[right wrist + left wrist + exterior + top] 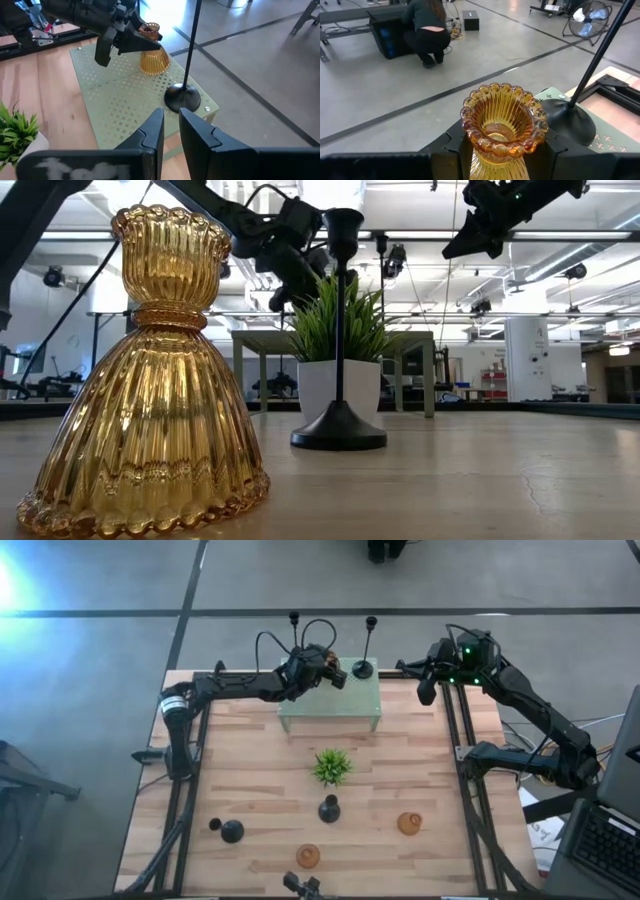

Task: Pick & Place candle stick holders
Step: Put the orange candle holder on the shelf

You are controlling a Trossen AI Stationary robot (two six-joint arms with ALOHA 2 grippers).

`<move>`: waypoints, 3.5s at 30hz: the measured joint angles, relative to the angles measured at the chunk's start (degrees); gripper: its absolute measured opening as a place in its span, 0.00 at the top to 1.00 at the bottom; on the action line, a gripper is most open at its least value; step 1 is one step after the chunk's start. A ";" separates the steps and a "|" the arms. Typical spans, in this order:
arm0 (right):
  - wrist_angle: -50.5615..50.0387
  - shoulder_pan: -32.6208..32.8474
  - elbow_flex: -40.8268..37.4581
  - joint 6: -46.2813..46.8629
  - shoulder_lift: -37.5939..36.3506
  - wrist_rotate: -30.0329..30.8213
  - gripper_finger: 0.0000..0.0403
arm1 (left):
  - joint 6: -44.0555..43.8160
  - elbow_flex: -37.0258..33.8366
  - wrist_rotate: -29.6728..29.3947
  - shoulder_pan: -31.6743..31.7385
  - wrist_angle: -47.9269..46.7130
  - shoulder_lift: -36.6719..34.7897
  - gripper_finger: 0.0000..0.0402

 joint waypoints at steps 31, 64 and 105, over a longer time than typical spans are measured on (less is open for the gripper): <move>-0.91 0.01 0.00 0.22 -0.02 0.00 0.87 | 0.51 -0.04 -0.92 -0.21 -1.70 0.00 0.56; -3.31 -0.01 -0.02 0.04 -0.02 0.00 0.87 | 2.96 -0.18 -1.12 -1.59 -3.01 -2.25 0.55; -3.36 -0.01 -0.02 0.22 -0.02 -0.07 0.87 | 3.88 -0.20 -1.13 -1.11 -5.09 -2.25 0.40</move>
